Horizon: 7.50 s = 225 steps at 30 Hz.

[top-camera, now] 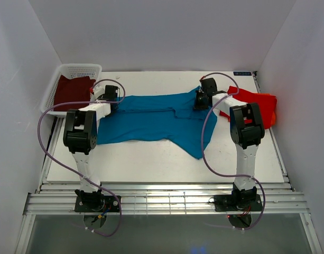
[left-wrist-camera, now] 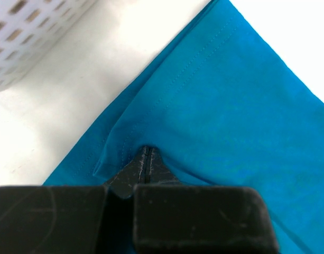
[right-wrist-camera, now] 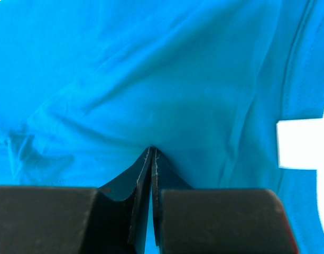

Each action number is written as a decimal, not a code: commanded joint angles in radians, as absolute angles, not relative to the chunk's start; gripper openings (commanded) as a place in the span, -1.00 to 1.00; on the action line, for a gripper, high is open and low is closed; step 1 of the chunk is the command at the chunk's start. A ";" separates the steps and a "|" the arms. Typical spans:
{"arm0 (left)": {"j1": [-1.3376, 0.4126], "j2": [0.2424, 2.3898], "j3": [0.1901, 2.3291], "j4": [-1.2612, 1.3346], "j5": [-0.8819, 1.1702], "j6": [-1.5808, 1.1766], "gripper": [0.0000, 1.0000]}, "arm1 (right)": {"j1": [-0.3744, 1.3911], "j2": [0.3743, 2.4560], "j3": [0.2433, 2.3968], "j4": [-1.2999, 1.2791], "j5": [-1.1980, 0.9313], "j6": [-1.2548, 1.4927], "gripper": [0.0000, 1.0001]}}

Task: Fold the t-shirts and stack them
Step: Fold the tshirt

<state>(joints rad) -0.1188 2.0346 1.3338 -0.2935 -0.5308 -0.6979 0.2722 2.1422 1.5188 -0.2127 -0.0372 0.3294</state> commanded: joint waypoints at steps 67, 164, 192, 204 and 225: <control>-0.207 1.462 0.673 -0.261 -0.626 -0.805 -0.29 | 0.638 1.244 0.687 -0.422 0.382 0.505 -0.22; -0.213 1.523 0.690 -0.310 -0.528 -0.855 -1.00 | 0.436 1.753 1.345 -0.341 0.597 0.115 -0.85; -0.098 1.715 1.077 -0.256 -0.402 -0.738 -1.00 | 0.365 1.982 1.690 -0.328 0.581 0.011 -0.85; -0.095 1.776 1.177 -0.255 -0.406 -0.719 -1.00 | 0.345 1.980 1.709 -0.314 0.611 0.005 -0.85; -0.090 1.911 1.275 -0.227 -0.426 -0.729 -1.00 | 0.301 2.054 1.721 -0.305 0.600 0.005 -0.85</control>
<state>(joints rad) -0.0982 1.9221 1.2232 -0.2428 -0.4118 -0.7349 0.3096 2.0483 1.6741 -0.3393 0.5797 0.0154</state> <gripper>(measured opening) 0.009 0.078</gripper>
